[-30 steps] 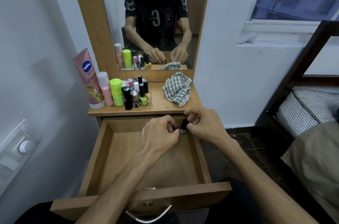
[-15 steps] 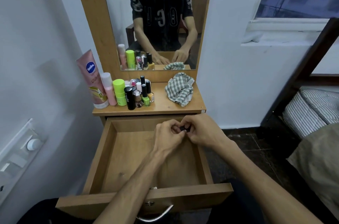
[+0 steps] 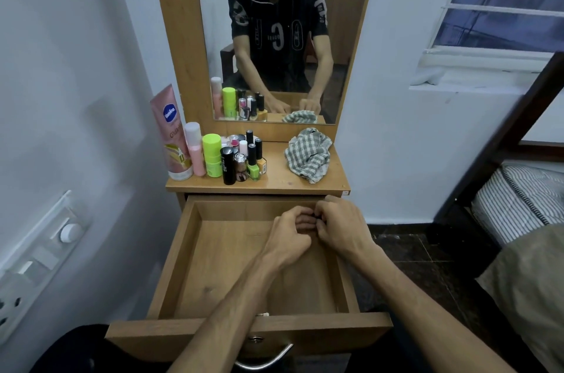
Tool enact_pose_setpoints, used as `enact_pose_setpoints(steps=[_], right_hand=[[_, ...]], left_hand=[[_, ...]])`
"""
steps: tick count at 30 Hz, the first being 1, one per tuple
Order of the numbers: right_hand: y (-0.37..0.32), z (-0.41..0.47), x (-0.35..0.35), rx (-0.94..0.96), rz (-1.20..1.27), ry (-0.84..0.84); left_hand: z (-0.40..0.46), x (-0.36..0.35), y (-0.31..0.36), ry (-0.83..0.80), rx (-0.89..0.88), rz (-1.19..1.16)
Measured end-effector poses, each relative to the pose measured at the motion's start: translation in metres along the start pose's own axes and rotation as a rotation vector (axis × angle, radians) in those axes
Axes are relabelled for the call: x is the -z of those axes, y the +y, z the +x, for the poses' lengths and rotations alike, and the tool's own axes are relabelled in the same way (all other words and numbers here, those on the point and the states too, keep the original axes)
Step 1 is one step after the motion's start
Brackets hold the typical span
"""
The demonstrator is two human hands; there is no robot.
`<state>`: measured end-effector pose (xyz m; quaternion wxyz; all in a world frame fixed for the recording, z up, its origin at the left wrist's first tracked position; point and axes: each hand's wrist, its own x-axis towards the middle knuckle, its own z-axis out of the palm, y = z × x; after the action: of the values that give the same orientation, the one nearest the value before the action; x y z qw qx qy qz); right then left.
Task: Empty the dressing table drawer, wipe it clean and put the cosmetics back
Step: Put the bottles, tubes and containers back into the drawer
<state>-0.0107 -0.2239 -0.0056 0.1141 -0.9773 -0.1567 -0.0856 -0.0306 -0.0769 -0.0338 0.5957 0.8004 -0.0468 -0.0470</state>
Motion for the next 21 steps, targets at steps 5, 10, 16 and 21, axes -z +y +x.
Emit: enact_pose_setpoints(steps=[5, 10, 16, 21], right_hand=[[-0.001, -0.001, 0.002, -0.031, -0.01, -0.003], [-0.006, -0.002, 0.006, -0.038, -0.05, -0.008], [-0.028, 0.006, 0.035, -0.068, 0.105, 0.088], [-0.076, 0.059, 0.072, 0.068, 0.316, 0.293]], left_hand=[[-0.001, 0.002, 0.0, 0.003, 0.005, 0.052], [0.0, 0.009, 0.001, 0.287, -0.071, 0.253], [-0.01, 0.025, 0.024, 0.799, -0.315, 0.29], [-0.016, 0.031, 0.03, 0.909, -0.33, 0.262]])
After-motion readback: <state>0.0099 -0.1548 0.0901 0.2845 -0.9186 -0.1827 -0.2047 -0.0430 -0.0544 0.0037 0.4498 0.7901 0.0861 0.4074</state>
